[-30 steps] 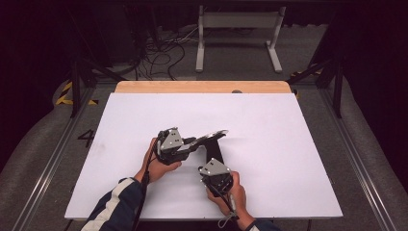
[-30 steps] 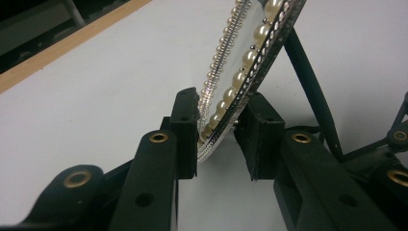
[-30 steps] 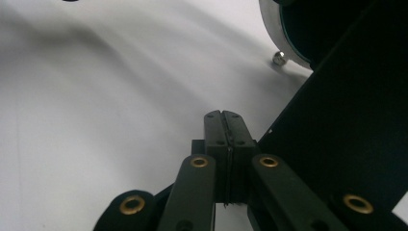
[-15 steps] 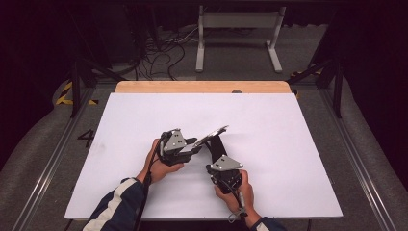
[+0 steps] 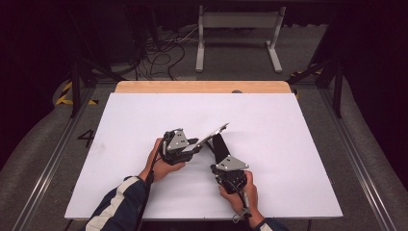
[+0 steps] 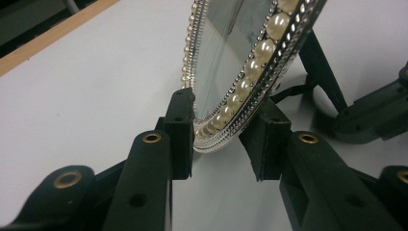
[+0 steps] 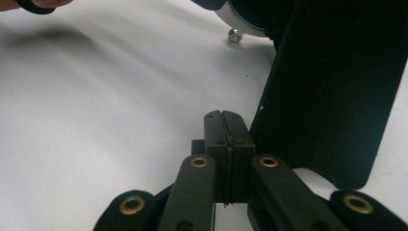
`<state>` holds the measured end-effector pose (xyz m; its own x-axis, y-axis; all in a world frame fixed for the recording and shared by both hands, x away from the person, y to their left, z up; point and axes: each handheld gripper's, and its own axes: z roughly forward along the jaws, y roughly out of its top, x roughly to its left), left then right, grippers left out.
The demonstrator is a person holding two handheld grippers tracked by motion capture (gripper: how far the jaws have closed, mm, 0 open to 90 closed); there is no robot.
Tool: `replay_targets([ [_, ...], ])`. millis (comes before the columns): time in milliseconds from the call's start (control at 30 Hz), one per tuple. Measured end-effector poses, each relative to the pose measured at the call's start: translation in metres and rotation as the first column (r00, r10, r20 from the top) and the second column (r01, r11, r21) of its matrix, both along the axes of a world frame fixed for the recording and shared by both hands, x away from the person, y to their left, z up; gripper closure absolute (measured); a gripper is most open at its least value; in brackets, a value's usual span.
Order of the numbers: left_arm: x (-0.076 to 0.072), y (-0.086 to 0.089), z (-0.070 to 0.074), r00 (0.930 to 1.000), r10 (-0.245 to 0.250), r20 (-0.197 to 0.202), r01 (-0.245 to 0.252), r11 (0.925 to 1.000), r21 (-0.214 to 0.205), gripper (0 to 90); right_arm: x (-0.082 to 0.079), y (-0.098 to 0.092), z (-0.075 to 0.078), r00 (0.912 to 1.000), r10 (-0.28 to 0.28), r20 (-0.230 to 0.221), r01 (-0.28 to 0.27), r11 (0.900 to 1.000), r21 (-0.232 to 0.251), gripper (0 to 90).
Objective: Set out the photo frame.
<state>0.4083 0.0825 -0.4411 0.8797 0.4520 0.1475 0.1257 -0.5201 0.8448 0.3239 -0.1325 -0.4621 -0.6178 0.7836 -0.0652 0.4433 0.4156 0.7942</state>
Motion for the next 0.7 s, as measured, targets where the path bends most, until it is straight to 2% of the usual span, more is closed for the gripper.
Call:
replay_targets([
  [300,-0.004,0.001,0.004,0.9998,-0.017,0.012,0.017,0.9998,-0.011,67.6,0.003,-0.010,0.001,0.9996,-0.027,-0.009,0.027,0.9996,0.012,90.0],
  [400,-0.006,0.003,0.007,0.9996,-0.024,0.017,0.024,0.9994,-0.025,63.1,0.004,-0.013,0.002,0.9992,-0.039,-0.009,0.039,0.9992,0.011,90.0],
  [467,-0.007,0.004,0.008,0.9990,-0.044,0.006,0.044,0.9983,-0.037,59.0,0.003,-0.014,0.003,0.9988,-0.049,-0.008,0.049,0.9987,0.014,90.0],
  [700,-0.009,0.000,0.011,0.9991,-0.041,0.007,0.042,0.9979,-0.050,58.3,0.003,-0.014,0.003,0.9990,-0.044,0.000,0.044,0.9988,0.021,90.0],
])
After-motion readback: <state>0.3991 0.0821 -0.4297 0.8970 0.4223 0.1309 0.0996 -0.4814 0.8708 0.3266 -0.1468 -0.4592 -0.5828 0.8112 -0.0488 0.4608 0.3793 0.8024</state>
